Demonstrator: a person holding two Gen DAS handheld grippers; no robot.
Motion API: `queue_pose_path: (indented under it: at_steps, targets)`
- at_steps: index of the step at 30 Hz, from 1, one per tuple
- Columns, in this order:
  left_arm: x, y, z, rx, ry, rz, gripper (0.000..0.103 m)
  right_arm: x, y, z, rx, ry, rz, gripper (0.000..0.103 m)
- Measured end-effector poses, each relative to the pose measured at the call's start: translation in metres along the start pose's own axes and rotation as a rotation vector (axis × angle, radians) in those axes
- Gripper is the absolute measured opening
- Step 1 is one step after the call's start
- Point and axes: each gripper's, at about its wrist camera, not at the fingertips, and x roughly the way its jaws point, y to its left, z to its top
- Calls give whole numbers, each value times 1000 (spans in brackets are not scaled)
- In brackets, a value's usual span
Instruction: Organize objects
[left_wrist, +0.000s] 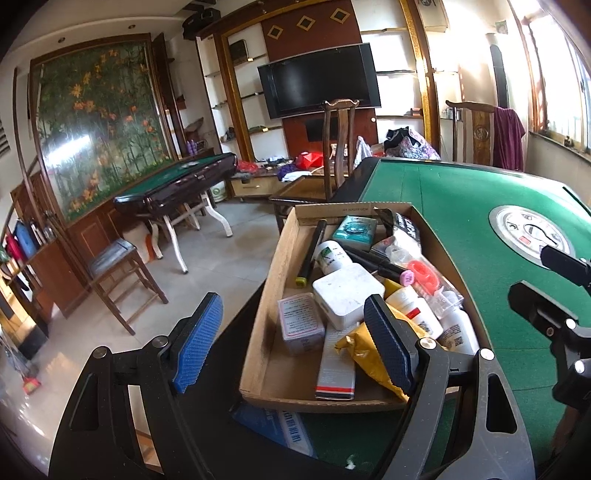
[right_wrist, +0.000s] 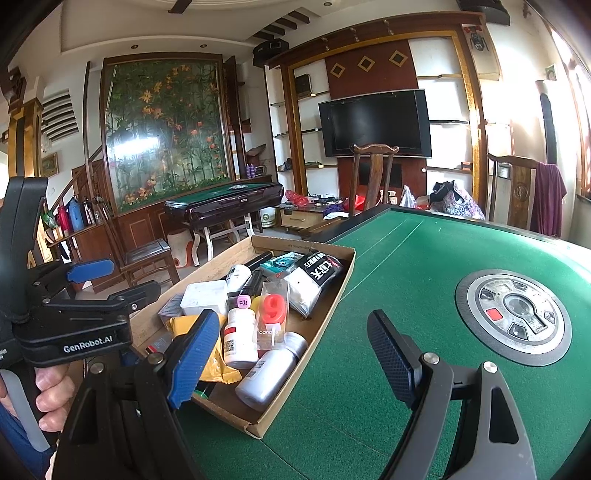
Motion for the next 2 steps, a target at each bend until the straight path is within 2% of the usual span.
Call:
queue_pose_path:
  at_steps: [2]
  targets:
    - [-1, 2, 0, -4, -7, 11, 80, 0, 0, 0, 0, 2, 1, 83]
